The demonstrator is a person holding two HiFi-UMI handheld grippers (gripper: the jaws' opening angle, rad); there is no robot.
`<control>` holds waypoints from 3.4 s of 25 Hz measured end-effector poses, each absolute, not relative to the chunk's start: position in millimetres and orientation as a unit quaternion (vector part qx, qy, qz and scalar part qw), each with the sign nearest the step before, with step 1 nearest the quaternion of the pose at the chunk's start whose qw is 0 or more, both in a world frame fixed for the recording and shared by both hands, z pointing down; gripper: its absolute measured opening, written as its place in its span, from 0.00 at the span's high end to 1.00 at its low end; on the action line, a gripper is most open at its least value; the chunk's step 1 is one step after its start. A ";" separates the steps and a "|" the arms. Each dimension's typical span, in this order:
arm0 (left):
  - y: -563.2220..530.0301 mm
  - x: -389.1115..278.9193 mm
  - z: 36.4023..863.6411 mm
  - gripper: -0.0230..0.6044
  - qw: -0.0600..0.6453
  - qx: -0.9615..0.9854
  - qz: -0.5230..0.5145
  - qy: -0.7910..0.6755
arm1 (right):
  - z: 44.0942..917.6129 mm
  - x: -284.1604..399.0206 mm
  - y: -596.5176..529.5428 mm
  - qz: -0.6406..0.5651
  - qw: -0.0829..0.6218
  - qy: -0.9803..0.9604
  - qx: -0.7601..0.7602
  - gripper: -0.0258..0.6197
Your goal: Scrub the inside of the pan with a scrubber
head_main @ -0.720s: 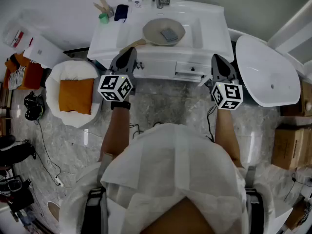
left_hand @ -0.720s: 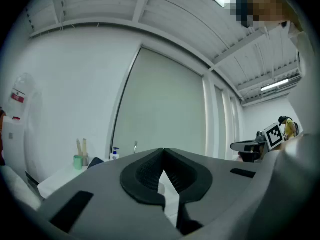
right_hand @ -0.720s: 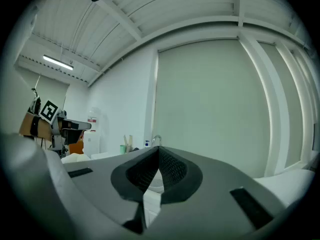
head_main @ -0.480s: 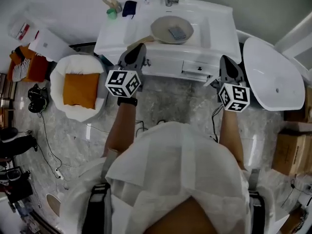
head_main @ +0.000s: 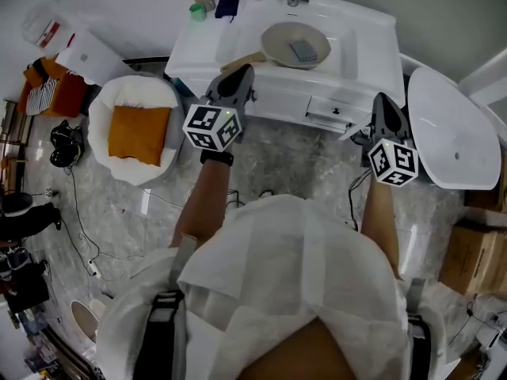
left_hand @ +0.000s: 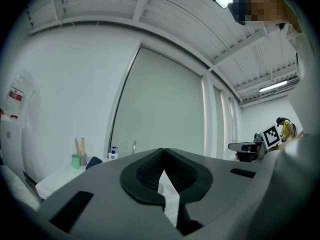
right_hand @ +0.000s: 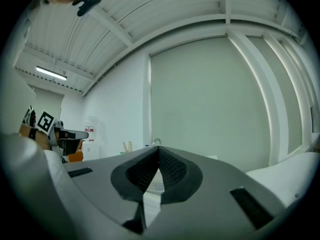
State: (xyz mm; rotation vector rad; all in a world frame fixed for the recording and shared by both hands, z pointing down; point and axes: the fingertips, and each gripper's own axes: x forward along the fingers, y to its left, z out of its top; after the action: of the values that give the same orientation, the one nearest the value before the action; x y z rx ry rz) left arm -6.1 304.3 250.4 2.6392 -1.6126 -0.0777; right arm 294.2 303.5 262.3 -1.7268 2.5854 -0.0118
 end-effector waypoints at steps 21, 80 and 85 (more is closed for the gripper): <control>299.4 -113.9 260.3 0.94 0.021 0.836 -0.027 -0.547 | 277.1 191.1 281.7 -0.016 -0.010 0.846 -0.533 0.95; -131.2 -84.4 338.3 0.87 0.079 0.890 0.084 -0.442 | 376.4 104.6 -155.4 -0.114 -0.123 0.861 -0.480 0.91; -147.9 -82.3 351.1 0.87 0.081 0.882 0.094 -0.455 | 385.3 100.2 -183.9 -0.120 -0.125 0.867 -0.467 0.88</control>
State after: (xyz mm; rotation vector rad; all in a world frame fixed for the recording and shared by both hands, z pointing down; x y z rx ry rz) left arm -82.3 -147.9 351.1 2.6357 -1.3605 0.2819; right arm 100.2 -183.9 385.3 -1.5957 2.9649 -0.4101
